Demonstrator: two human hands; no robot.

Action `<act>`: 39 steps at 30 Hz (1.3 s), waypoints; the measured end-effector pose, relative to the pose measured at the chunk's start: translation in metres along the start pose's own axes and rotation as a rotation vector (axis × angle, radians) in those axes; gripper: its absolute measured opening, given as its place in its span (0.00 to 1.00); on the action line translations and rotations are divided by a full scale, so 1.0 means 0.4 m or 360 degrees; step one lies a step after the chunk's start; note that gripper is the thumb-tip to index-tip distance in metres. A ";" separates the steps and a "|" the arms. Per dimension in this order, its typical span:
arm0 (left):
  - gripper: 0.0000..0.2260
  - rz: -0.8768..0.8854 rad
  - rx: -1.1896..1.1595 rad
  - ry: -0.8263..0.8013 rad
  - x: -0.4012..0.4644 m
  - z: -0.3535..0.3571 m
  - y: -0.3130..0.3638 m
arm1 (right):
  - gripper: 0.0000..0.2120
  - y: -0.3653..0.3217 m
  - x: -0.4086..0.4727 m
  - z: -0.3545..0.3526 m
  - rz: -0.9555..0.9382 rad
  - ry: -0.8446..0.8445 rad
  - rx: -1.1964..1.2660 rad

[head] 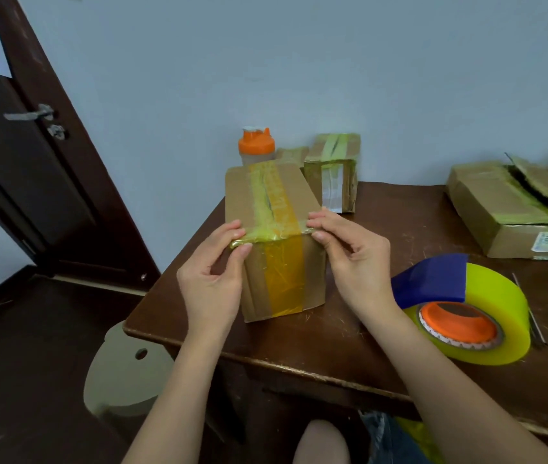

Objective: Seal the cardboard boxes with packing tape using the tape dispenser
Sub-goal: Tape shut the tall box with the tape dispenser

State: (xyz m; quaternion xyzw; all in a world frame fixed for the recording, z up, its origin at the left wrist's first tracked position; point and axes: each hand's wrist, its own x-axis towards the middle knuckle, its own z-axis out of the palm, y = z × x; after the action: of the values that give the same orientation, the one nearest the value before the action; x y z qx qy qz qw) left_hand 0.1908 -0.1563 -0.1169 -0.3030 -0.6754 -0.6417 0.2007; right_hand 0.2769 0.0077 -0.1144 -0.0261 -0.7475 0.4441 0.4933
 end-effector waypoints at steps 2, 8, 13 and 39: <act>0.09 0.0146 0.0188 -0.0127 0.022 -0.016 0.005 | 0.10 -0.005 0.010 -0.008 -0.0105 -0.0126 -0.0154; 0.11 0.0299 0.0166 -0.0205 0.036 0.002 0.004 | 0.09 -0.004 0.021 0.047 -0.0207 -0.0037 -0.0090; 0.10 0.0327 0.0132 -0.0061 0.026 0.023 -0.013 | 0.08 -0.010 0.023 0.058 -0.0114 -0.0098 -0.0222; 0.16 -0.0938 -0.0354 0.0115 0.050 0.079 0.073 | 0.18 -0.081 0.044 0.081 0.0382 0.0161 -0.0489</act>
State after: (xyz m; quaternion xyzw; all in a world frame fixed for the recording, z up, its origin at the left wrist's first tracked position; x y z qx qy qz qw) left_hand 0.1991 -0.1223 -0.0850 -0.0914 -0.6522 -0.7525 -0.0044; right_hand 0.2562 -0.0241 -0.0833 -0.2123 -0.7721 0.3787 0.4640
